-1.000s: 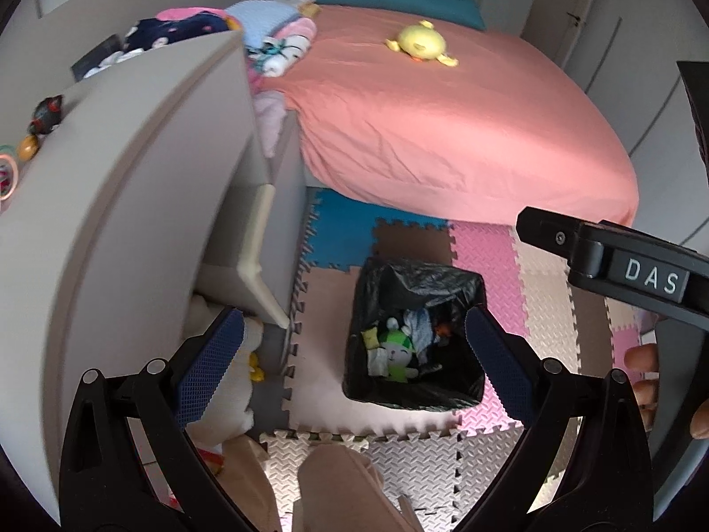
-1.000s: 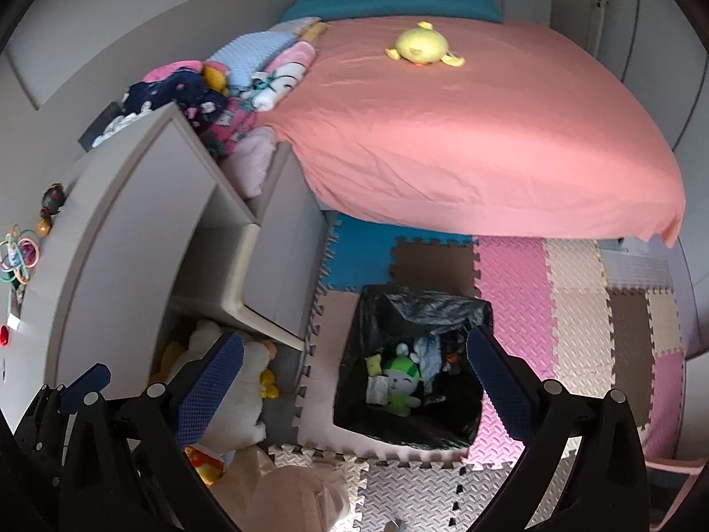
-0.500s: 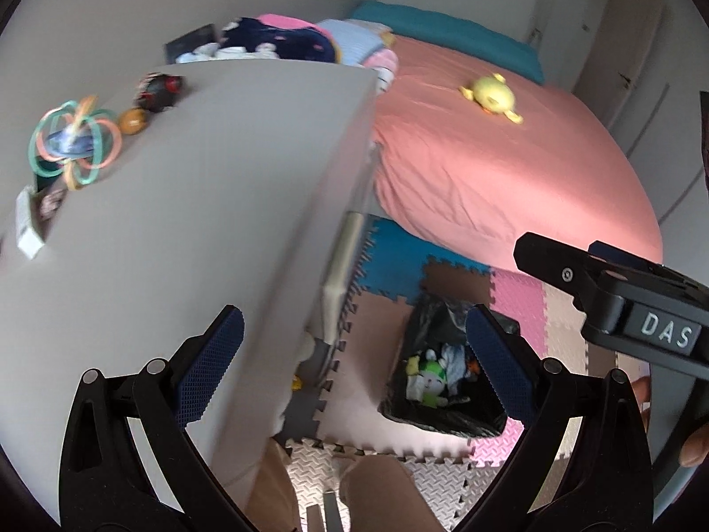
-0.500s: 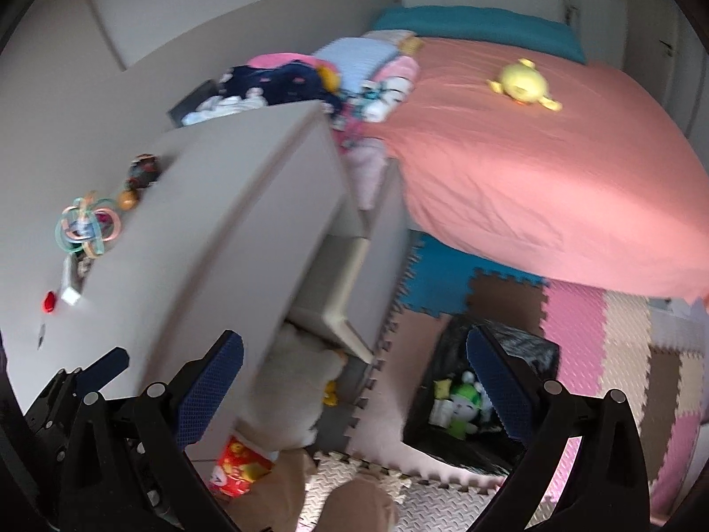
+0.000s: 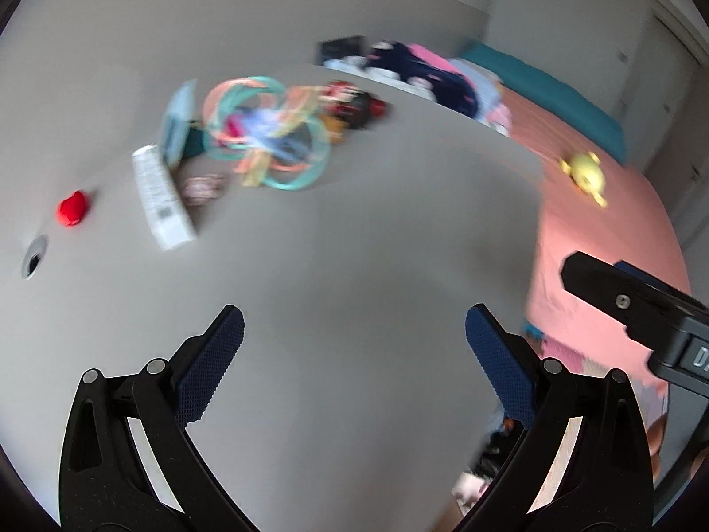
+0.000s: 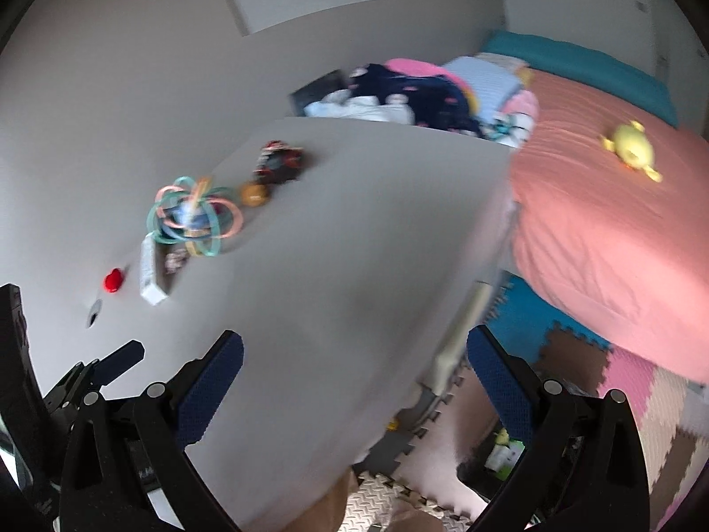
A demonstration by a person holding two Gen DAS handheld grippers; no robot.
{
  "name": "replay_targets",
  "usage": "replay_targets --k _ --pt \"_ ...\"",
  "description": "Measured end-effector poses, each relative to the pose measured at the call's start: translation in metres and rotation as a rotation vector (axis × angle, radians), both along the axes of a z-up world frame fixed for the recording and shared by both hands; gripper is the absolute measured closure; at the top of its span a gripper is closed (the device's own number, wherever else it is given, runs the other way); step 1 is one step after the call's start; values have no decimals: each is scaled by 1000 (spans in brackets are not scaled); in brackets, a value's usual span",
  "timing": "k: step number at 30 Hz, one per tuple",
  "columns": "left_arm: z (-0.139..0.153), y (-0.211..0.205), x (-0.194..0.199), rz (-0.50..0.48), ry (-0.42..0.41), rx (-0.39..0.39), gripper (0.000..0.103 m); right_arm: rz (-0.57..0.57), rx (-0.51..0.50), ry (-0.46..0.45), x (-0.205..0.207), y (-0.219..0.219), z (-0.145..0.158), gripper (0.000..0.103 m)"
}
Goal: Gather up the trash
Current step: 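Move both tools back over the desk toward the rainbow rings, then grasp the rainbow ring toy with the right tool while the left tool grasps the white box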
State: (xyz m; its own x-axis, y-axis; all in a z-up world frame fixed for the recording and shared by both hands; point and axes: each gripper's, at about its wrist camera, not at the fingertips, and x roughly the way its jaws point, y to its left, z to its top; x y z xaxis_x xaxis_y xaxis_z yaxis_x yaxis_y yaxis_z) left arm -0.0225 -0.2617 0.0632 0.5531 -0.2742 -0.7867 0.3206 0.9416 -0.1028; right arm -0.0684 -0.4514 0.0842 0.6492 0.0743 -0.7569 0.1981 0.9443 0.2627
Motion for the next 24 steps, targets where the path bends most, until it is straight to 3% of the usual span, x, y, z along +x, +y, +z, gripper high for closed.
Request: replay_targets --k 5,12,15,17,19,24 --pt "-3 43 28 111 24 -16 6 60 -42 12 38 37 7 2" --pt "-5 84 58 188 40 -21 6 155 33 10 103 74 15 3" --pt "-6 99 72 214 46 -24 6 176 21 34 127 86 12 4" --pt "-8 104 79 225 51 -28 6 179 -10 57 142 93 7 13" --pt "-11 110 87 235 56 -31 6 174 -23 84 153 95 -1 36" --pt "-19 125 106 270 73 -56 6 181 43 93 174 95 -15 43"
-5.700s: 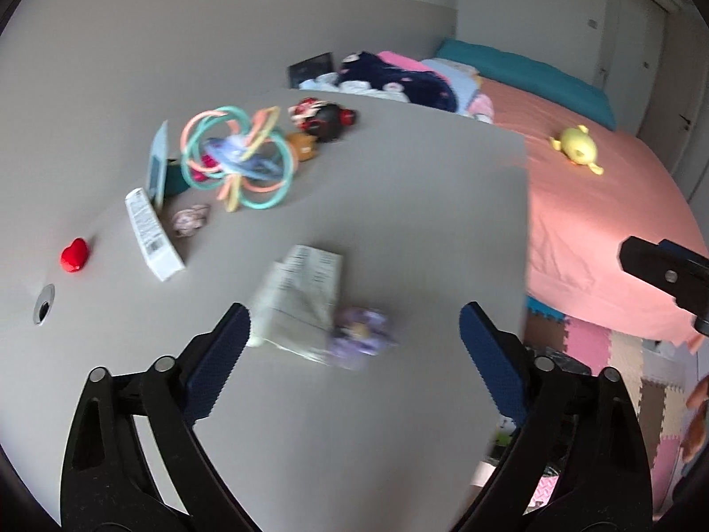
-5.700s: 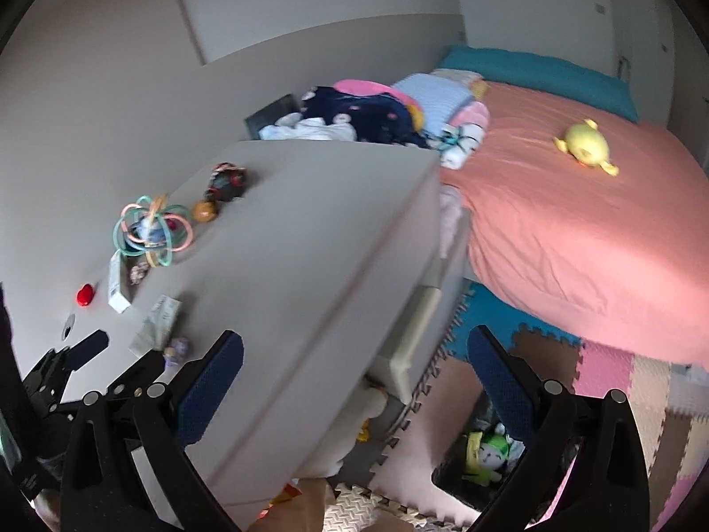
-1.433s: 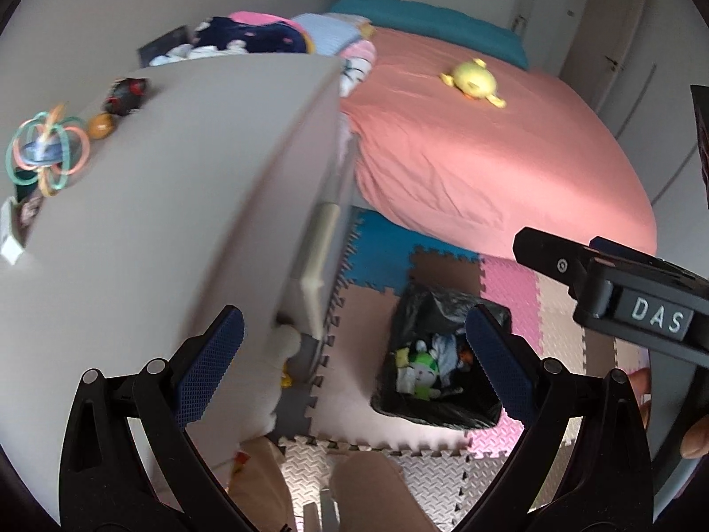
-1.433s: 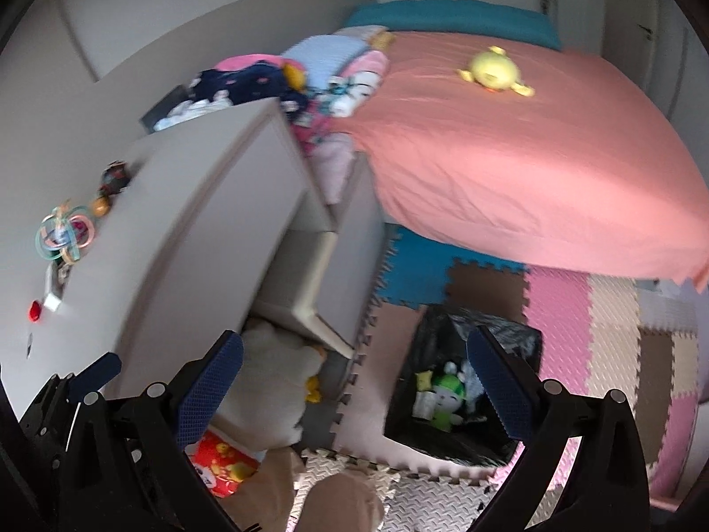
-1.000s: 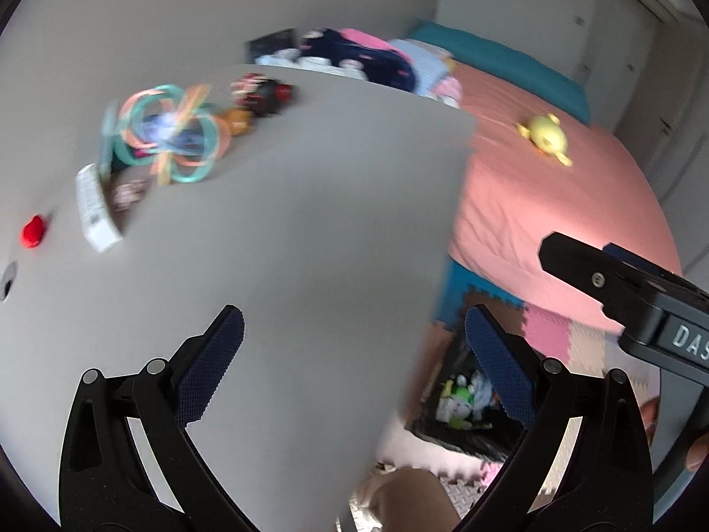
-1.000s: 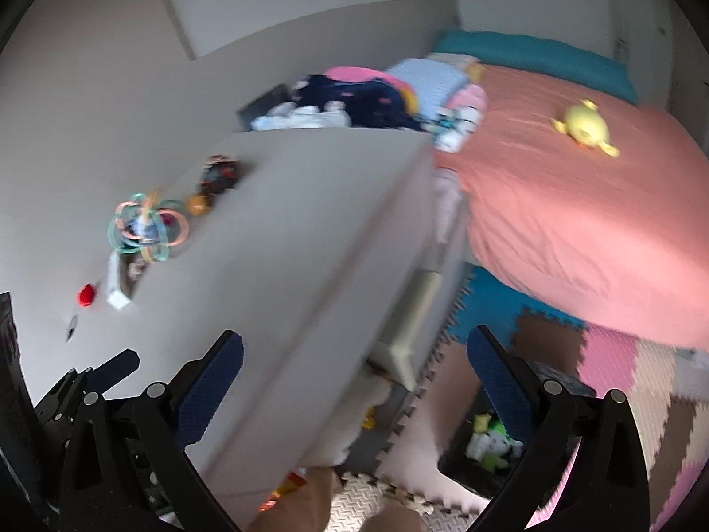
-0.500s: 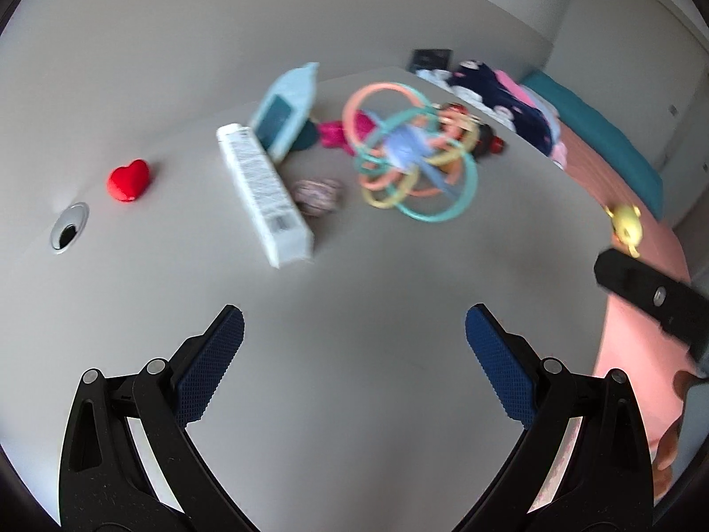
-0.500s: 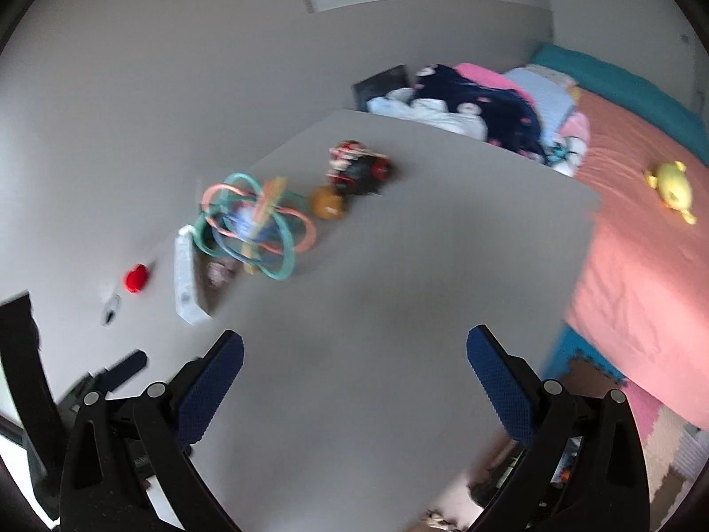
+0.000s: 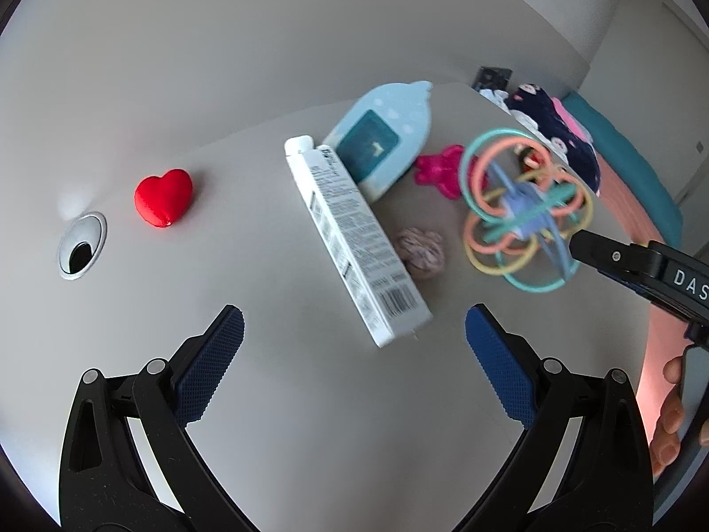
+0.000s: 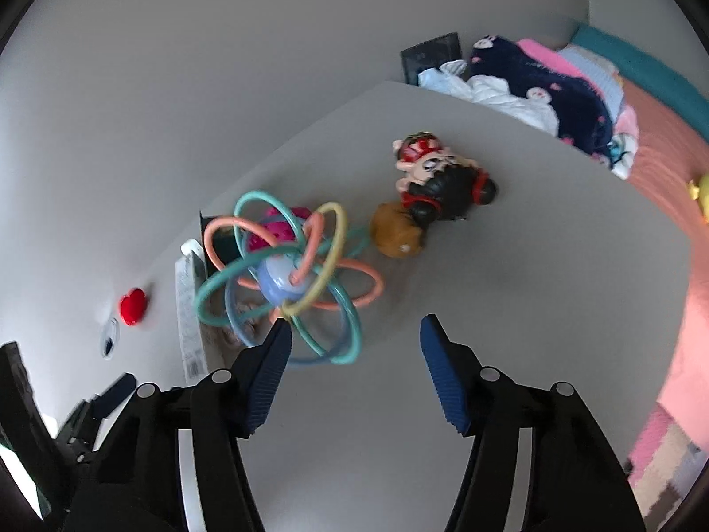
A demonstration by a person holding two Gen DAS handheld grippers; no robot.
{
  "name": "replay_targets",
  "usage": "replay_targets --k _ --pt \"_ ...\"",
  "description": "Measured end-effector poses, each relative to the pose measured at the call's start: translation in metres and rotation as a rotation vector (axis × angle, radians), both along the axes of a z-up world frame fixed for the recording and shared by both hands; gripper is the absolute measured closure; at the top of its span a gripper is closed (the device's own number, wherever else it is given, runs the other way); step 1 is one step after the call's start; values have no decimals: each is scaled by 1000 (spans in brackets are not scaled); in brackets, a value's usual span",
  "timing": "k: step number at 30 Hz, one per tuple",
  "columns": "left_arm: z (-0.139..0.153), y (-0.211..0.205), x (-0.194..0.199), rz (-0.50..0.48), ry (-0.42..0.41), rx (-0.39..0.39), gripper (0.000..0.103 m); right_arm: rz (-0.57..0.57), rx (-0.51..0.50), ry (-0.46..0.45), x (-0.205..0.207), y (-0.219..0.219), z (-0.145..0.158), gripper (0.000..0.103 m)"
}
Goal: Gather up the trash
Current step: 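Grasp the rainbow ring toy with the right tool while the left tool grasps the white box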
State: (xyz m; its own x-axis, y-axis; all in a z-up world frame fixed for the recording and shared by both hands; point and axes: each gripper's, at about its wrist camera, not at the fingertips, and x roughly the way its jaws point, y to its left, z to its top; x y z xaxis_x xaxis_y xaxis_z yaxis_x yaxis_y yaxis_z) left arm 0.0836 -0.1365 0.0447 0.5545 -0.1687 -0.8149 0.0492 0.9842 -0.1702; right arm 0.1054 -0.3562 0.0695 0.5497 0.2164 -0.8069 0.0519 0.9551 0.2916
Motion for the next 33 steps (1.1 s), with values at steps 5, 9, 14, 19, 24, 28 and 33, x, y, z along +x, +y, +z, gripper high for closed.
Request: replay_targets --k 5,9,14,19,24,28,33 --pt "-5 11 12 32 16 -18 6 35 5 10 14 14 -7 58" --pt "-4 9 24 47 11 -18 6 49 10 -19 21 21 -3 68" --pt "-7 3 47 85 28 5 6 72 30 -70 25 29 5 88" --pt "-25 11 70 145 114 -30 29 92 46 -93 29 37 10 93" --pt "-26 6 71 132 88 65 41 126 79 -94 38 46 9 93" --pt "-25 10 65 90 67 56 75 122 92 -103 42 50 9 94" --pt "-11 18 52 74 34 40 75 128 85 -135 31 53 24 95"
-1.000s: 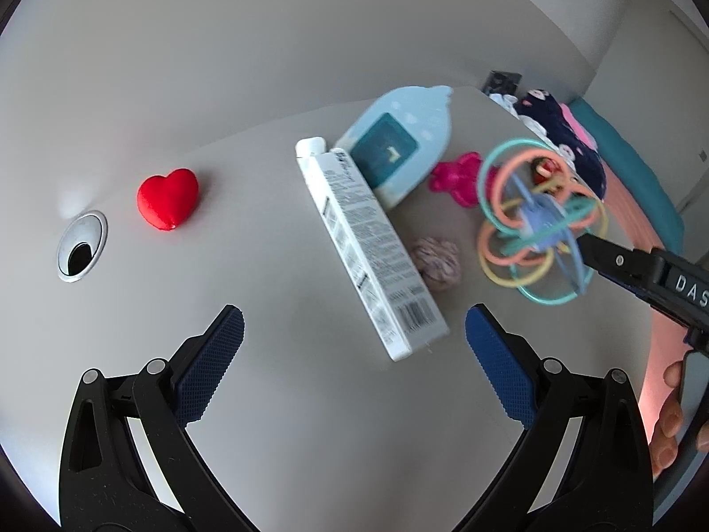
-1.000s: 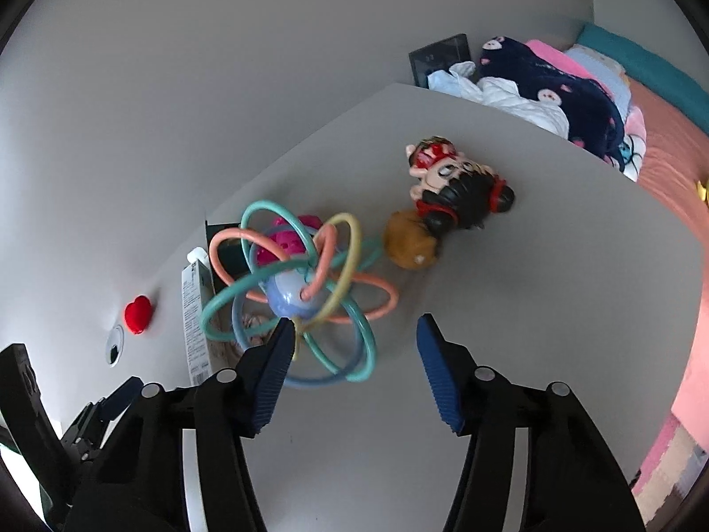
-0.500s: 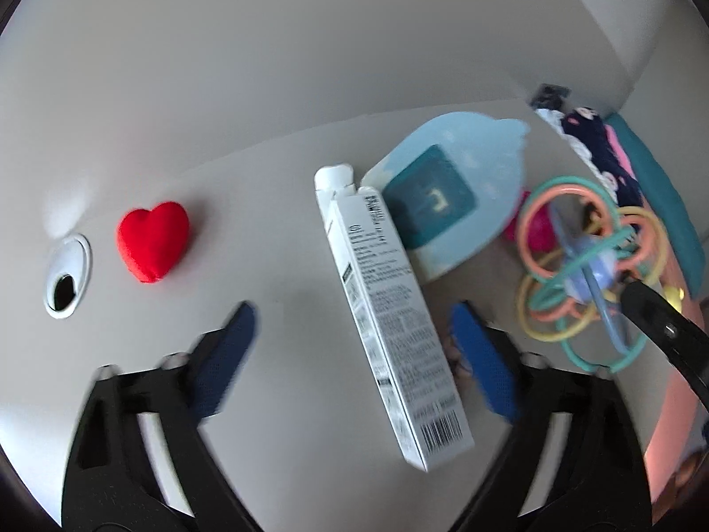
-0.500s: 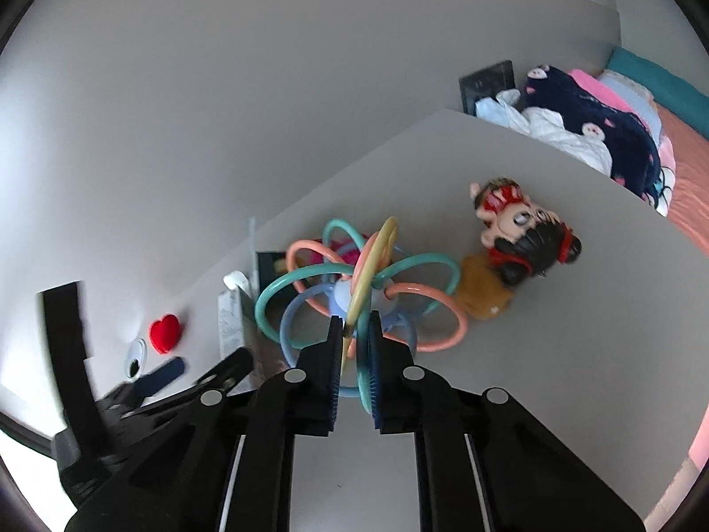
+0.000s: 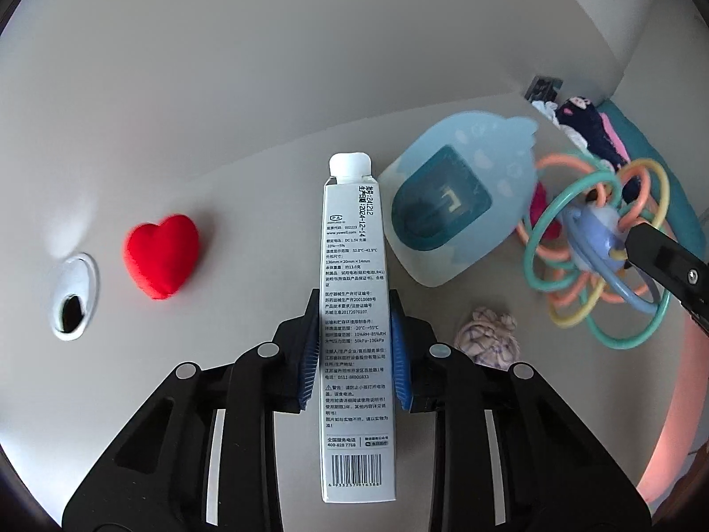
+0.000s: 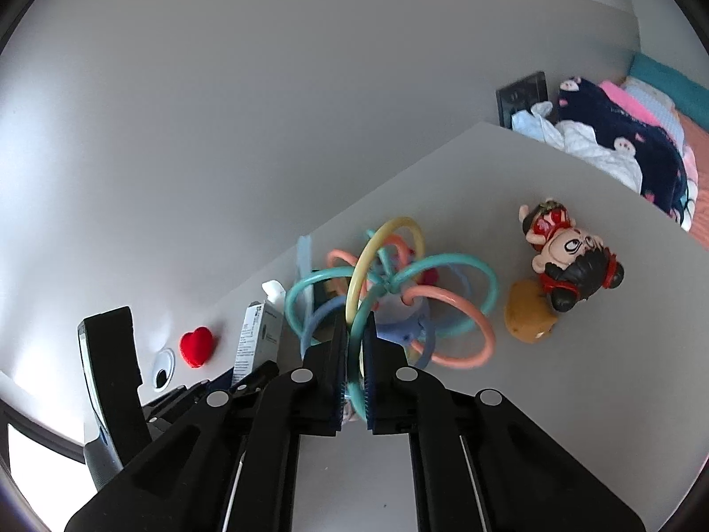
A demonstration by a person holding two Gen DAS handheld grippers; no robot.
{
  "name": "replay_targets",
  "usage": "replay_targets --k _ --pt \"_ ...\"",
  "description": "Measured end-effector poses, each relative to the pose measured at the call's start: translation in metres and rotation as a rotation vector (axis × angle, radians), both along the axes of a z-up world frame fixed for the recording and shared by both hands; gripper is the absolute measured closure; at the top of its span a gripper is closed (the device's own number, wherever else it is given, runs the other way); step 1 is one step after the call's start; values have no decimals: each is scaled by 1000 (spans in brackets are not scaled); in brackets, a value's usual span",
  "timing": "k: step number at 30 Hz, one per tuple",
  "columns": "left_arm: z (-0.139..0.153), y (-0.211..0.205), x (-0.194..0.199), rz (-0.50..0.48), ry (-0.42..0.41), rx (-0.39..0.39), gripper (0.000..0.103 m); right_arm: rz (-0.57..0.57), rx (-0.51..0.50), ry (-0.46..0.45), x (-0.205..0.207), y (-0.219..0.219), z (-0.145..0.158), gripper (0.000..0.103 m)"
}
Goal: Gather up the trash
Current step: 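Grasp the rainbow ring toy with the right tool while the left tool grasps the white box, then carry the rings and white box over the trash bin and release both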
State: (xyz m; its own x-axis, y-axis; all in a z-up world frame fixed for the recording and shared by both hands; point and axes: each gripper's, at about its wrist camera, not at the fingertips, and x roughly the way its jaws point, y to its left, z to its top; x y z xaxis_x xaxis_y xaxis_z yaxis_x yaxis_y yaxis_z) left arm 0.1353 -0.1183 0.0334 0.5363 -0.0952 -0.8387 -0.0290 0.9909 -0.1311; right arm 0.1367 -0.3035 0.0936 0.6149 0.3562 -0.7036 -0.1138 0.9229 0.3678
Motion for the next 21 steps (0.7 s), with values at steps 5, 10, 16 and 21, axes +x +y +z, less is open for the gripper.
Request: replay_targets --k 5,10,16,21 --pt "26 -2 -23 -13 -51 -5 75 -23 28 -31 -20 -12 21 95" --pt "49 -13 -56 -48 -91 -8 75 -49 45 -76 -58 -28 50 95" --pt "67 -44 -101 -132 -109 -56 75 -101 28 -118 -117 -56 77 95" --pt "75 -87 -134 -217 -127 -57 75 -172 12 -124 -170 -88 82 95"
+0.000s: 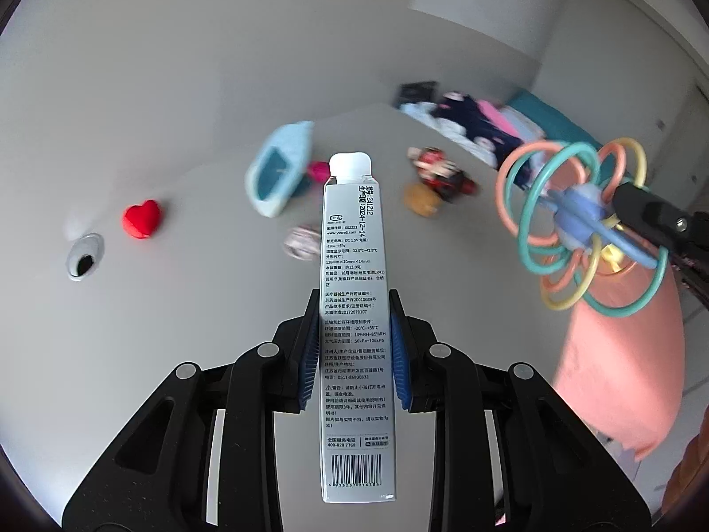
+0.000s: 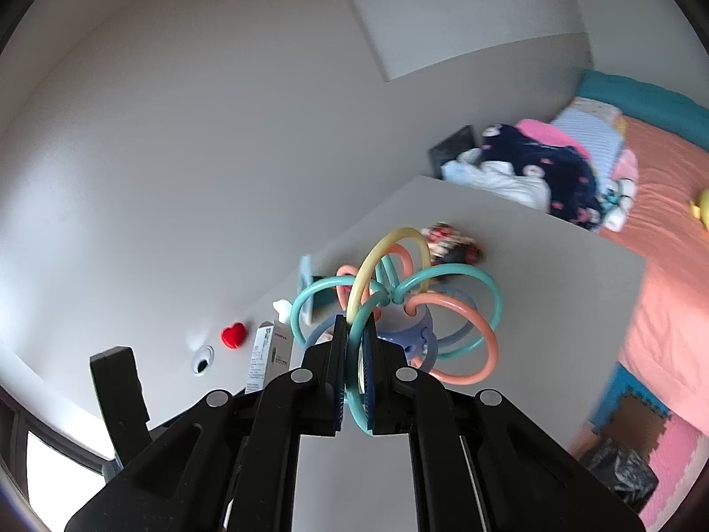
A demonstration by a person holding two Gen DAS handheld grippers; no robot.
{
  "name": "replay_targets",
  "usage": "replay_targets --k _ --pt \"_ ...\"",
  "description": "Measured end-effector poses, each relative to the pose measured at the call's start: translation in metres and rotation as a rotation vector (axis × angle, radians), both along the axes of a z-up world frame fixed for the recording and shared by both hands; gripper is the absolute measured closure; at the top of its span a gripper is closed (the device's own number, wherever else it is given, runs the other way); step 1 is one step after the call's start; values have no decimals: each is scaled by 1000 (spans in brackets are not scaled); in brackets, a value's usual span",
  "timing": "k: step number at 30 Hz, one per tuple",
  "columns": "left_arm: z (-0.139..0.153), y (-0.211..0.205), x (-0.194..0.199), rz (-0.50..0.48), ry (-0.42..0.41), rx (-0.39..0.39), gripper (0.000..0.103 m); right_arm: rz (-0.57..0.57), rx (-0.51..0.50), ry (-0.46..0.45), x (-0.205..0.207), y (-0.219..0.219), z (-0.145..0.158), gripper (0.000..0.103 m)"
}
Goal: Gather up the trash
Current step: 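Carry the rings and white box over the trash bin and release both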
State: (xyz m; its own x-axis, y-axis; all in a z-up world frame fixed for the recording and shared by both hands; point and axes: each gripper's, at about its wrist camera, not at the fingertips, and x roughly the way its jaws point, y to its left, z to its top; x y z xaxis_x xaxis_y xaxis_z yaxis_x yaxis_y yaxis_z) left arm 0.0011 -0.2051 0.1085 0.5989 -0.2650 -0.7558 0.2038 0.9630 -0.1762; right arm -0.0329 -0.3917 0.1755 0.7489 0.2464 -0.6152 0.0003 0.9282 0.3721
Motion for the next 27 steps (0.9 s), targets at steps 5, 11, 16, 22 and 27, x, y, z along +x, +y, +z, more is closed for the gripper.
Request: replay_targets --k 5,11,16,22,27 --pt "0 -47 -42 -109 -18 11 75 -93 -2 0 -52 -40 -7 96" --pt "-15 -110 -90 -267 -13 35 75 -204 -19 18 -116 -87 -24 97" --pt "-25 -158 -125 -377 -22 61 75 -312 9 31 -169 -132 -40 97" --pt "-39 -213 -168 -497 -14 101 75 -412 28 80 -217 -179 -67 97" --pt "-57 -251 -196 -578 9 131 75 -485 46 123 -254 -211 -91 97"
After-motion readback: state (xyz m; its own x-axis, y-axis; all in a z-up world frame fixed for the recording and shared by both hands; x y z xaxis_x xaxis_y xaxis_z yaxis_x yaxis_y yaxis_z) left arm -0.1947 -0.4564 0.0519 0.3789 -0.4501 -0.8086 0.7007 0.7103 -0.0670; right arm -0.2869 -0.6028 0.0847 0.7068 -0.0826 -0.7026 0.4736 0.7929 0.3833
